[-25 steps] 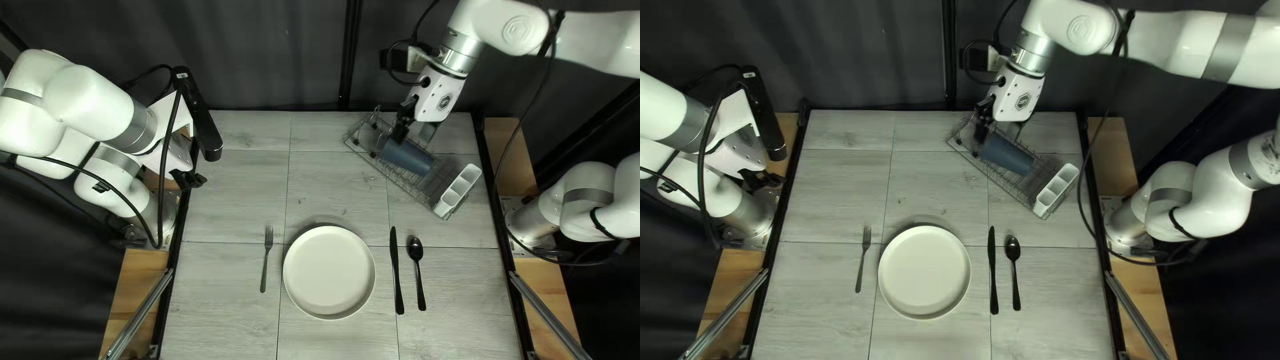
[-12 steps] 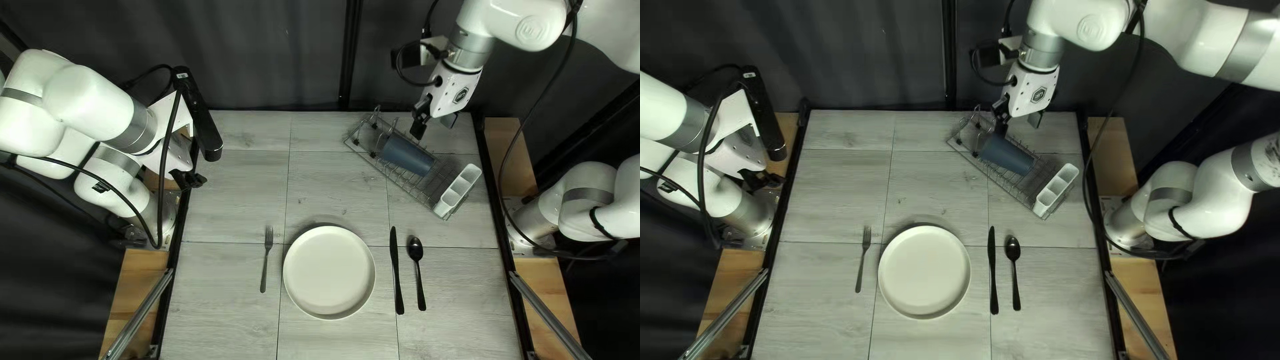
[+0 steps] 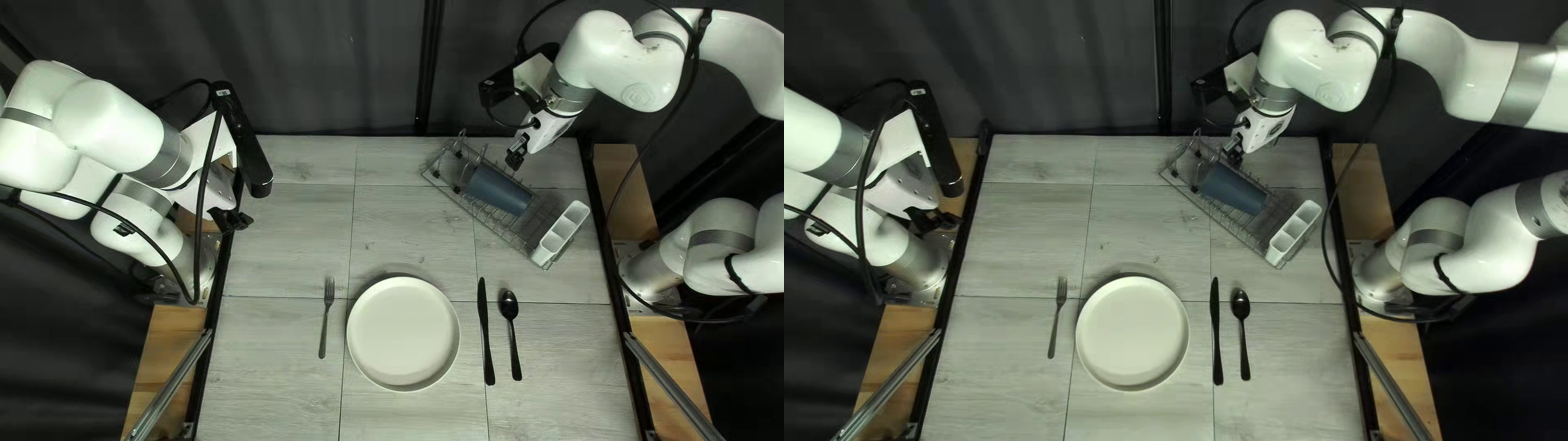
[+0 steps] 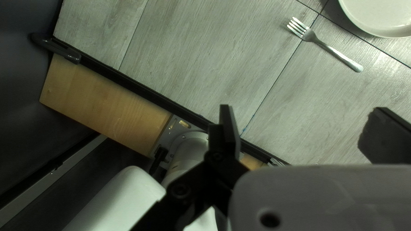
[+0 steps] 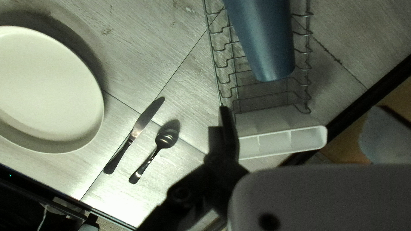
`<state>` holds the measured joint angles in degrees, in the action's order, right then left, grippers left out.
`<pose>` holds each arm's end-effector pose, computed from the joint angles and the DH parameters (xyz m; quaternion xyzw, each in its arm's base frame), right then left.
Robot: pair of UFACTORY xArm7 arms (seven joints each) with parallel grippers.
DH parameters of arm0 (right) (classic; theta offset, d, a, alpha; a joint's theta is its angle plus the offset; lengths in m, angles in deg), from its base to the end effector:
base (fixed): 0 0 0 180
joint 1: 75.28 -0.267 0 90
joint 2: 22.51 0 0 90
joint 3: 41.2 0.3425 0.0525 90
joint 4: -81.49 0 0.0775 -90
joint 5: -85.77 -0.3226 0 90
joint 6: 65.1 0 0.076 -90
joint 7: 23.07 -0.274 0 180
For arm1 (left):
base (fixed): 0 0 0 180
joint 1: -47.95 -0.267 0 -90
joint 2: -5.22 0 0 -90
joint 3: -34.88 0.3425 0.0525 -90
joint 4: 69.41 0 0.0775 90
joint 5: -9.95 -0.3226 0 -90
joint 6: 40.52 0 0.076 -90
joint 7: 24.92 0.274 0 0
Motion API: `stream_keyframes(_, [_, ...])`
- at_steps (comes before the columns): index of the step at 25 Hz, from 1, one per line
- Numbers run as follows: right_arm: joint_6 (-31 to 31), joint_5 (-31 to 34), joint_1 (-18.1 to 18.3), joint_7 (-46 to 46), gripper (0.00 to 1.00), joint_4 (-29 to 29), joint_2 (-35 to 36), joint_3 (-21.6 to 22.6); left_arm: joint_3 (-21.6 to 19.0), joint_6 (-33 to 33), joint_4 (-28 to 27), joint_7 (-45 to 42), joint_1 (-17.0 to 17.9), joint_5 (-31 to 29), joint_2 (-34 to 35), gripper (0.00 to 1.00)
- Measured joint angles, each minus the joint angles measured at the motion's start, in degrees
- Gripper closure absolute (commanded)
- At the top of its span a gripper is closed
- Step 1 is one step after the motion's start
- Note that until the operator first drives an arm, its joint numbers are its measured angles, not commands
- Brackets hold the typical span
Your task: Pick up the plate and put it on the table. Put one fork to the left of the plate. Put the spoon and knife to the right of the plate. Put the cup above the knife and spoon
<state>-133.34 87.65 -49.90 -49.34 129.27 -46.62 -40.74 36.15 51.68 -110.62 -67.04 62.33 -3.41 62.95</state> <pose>0.2980 -0.1467 0.3060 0.9036 -0.4269 0.0320 0.0167 0.1628 0.0280 0.3639 -0.9593 -0.2551 -0.1013 0.0668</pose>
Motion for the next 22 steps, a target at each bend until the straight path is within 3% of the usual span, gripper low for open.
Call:
stream_keyframes(5, [13.80,2.42,-0.69,4.59,0.00,-14.40,-6.45,-0.51,0.00,0.00,0.00,0.00,0.00,0.00,0.00,0.00])
stream_keyframes(8, [19.84,3.58,-1.16,7.60,0.00,-19.66,-8.47,-1.06,0.00,0.00,0.00,0.00,0.00,0.00,0.00,0.00])
stream_keyframes(15, [30.32,4.30,-1.96,12.82,0.00,-22.79,-0.98,-2.82,0.00,0.00,0.00,0.00,0.00,0.00,0.00,0.00])
stream_keyframes(22, [34.23,5.29,-1.66,17.01,0.00,-23.35,5.05,-4.51,0.00,0.00,0.00,0.00,0.00,0.00,0.00,0.00])
